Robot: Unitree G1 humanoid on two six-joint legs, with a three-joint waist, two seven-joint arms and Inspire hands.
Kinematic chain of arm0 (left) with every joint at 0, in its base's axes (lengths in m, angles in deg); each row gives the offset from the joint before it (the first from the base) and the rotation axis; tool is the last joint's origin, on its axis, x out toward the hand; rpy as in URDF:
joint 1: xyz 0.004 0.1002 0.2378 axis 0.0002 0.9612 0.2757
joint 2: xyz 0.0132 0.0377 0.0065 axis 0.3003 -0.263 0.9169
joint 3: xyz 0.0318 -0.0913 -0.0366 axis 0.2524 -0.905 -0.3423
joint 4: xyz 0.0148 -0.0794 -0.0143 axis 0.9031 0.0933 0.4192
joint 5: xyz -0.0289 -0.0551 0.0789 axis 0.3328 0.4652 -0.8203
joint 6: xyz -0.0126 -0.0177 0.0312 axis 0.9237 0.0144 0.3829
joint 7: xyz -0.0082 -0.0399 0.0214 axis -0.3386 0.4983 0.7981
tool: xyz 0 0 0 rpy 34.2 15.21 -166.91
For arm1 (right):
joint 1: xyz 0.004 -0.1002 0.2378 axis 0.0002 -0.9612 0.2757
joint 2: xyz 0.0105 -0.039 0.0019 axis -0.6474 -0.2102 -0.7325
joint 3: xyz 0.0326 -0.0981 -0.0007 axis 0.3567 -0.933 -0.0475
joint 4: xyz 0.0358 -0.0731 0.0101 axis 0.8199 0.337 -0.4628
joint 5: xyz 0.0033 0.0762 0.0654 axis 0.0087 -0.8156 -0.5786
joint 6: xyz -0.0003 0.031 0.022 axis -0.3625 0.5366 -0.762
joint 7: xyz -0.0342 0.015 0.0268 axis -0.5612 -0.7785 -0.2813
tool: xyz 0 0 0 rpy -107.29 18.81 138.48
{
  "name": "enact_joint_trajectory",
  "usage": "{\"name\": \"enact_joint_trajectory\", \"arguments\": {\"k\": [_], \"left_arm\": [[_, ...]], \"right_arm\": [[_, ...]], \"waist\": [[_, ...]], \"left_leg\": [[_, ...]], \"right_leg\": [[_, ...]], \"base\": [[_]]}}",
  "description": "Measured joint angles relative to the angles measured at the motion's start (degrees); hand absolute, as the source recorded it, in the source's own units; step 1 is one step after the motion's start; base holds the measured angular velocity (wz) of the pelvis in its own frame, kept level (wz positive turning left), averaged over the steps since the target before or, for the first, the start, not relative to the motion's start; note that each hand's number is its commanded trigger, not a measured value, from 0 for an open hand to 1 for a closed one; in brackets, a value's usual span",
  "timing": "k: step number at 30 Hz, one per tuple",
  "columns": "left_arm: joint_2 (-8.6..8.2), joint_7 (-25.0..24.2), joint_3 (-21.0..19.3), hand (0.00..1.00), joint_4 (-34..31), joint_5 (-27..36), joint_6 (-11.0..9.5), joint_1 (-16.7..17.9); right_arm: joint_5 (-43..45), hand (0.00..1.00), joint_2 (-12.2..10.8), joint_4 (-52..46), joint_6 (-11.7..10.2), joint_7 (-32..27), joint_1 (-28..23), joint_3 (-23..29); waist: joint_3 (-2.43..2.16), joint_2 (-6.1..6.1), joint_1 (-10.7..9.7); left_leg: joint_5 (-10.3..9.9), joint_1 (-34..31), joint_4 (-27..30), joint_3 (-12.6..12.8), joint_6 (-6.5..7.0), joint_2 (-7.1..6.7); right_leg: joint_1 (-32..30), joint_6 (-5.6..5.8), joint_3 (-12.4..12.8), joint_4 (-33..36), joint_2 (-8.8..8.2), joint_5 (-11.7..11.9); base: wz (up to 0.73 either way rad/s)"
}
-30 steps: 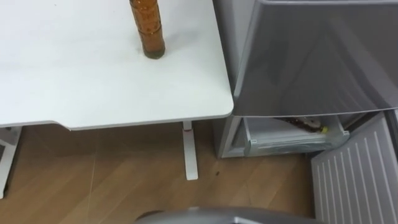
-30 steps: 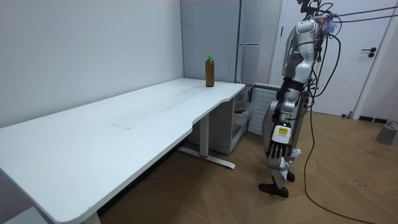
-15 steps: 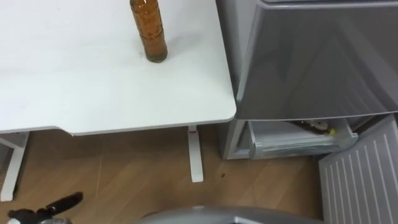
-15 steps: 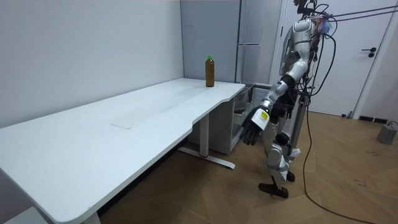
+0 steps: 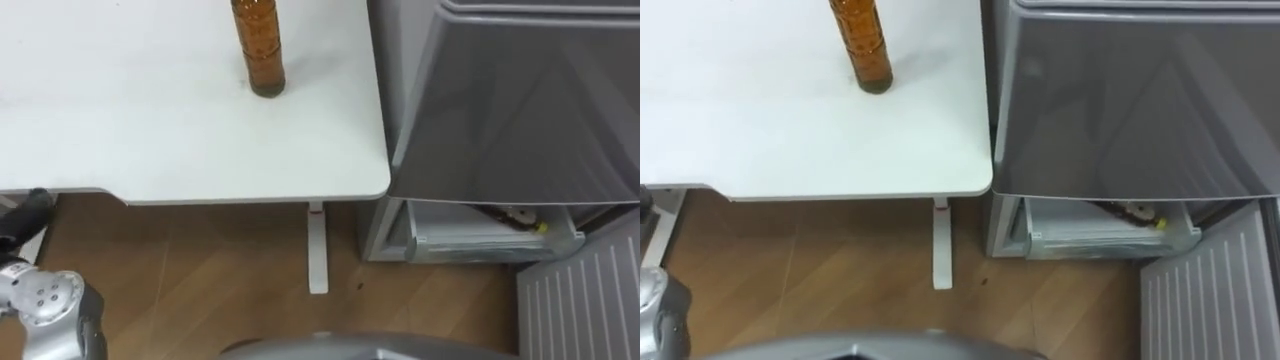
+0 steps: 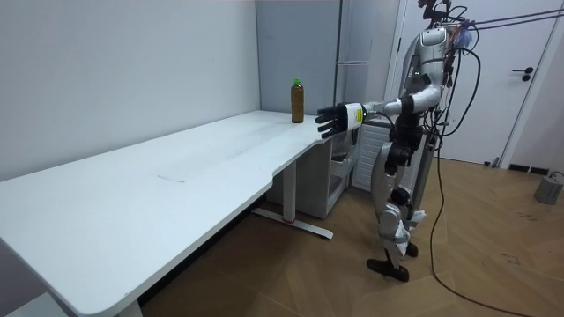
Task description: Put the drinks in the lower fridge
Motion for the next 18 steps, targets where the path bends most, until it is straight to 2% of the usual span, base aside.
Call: {"name": "enact_joint_trajectory", "arguments": {"k": [2,6,9,11,15,18], "left_arm": [[0.04,-1.83,1.8,0.0,-3.27,0.05,-0.06,-0.02],[0.22,-6.18,4.68,0.0,-4.68,0.15,-0.94,-0.04],[0.43,-11.22,7.0,0.0,-5.91,1.35,-0.94,-0.03],[0.49,-15.76,9.21,0.0,-8.35,3.52,-0.97,-0.05],[0.67,-21.48,10.59,0.0,-8.72,6.73,-0.99,-0.61],[0.68,-25.56,11.06,0.0,-8.71,8.05,-0.95,-1.21]], "right_arm": [[0.0,0.0,-0.02,0.37,0.02,0.69,0.42,-0.01],[0.03,0.0,-0.01,1.43,-0.15,0.68,0.94,-0.04],[1.4,0.0,-0.02,2.35,-0.32,1.18,1.66,-0.07],[2.01,0.0,-0.04,2.4,-0.52,2.09,2.18,-0.13],[2.29,0.0,-0.02,2.68,-0.71,2.52,3.04,-0.06],[2.49,0.0,-0.05,2.82,-1.34,2.53,3.8,-0.06]], "waist": [[0.03,0.14,-0.19],[0.06,-0.01,-0.82],[0.07,-0.38,-1.63],[0.25,-0.69,-1.7],[0.29,-0.95,-2.58],[0.56,-0.97,-3.32]], "left_leg": [[0.11,-0.43,0.12,-0.08,0.07,-0.04],[0.2,-0.45,0.22,-0.29,0.09,-0.09],[0.22,-0.75,0.22,-0.05,0.1,-0.11],[0.22,-1.01,0.19,0.05,0.11,-0.11],[0.23,-0.94,0.22,0.45,0.12,-0.07],[0.26,-0.91,0.28,1.34,0.13,-0.01]], "right_leg": [[-0.31,-0.01,-0.05,-0.01,-0.02,0.01],[-0.21,-0.01,-0.29,0.0,-0.06,0.01],[-0.36,-0.01,-0.46,-0.02,-0.1,0.01],[-0.49,-0.01,-0.4,0.0,-0.1,0.01],[-1.07,-0.01,0.37,0.02,-0.04,0.01],[-1.28,-0.01,1.08,0.01,-0.07,0.01]], "base": [[0.0],[0.03],[0.03],[0.0],[-0.07],[-0.12]]}}
